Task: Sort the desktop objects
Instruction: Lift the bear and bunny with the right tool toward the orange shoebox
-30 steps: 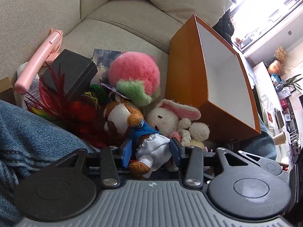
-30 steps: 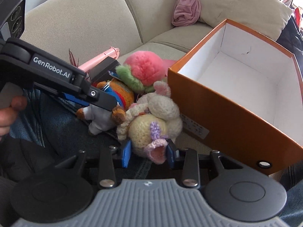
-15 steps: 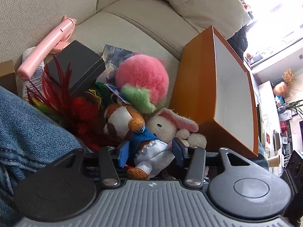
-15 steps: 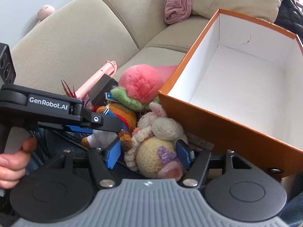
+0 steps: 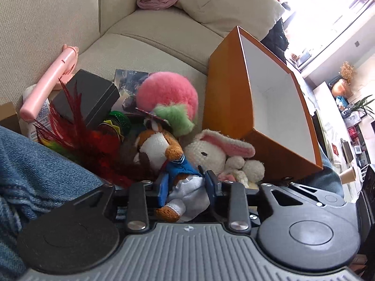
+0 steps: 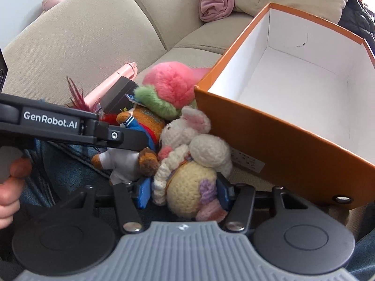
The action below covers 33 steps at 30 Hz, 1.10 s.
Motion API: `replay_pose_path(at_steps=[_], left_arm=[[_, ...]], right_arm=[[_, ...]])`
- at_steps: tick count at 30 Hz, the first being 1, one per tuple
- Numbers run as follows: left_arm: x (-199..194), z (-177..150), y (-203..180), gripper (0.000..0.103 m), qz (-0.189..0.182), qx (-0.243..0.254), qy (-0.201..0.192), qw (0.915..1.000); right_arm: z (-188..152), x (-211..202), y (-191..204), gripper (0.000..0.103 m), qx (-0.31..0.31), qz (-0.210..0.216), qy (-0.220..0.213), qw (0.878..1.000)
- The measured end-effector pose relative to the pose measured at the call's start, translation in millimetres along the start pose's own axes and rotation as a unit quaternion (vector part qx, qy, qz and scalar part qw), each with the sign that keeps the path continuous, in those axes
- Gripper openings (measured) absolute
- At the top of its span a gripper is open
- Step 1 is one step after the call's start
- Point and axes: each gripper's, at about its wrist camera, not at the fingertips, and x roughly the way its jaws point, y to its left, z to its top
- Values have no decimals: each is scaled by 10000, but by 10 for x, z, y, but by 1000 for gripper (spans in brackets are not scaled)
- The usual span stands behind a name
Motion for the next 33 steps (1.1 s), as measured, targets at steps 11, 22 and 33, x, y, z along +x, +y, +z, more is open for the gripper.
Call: replay_pose_path(at_steps=[11, 22, 33], left_arm=[[-693, -25, -325, 0, -427, 865, -855, 9917], [-422, -17, -384, 41, -265, 709, -246, 9968], [141, -399, -626, 56, -420, 1139, 831, 9891]], right_arm=[[-58, -825, 59, 56, -83, 292, -835, 9960], [-169, -834, -151, 57, 260, 19, -671, 9974], [-485, -1107, -413, 57, 599, -346, -672, 9953]])
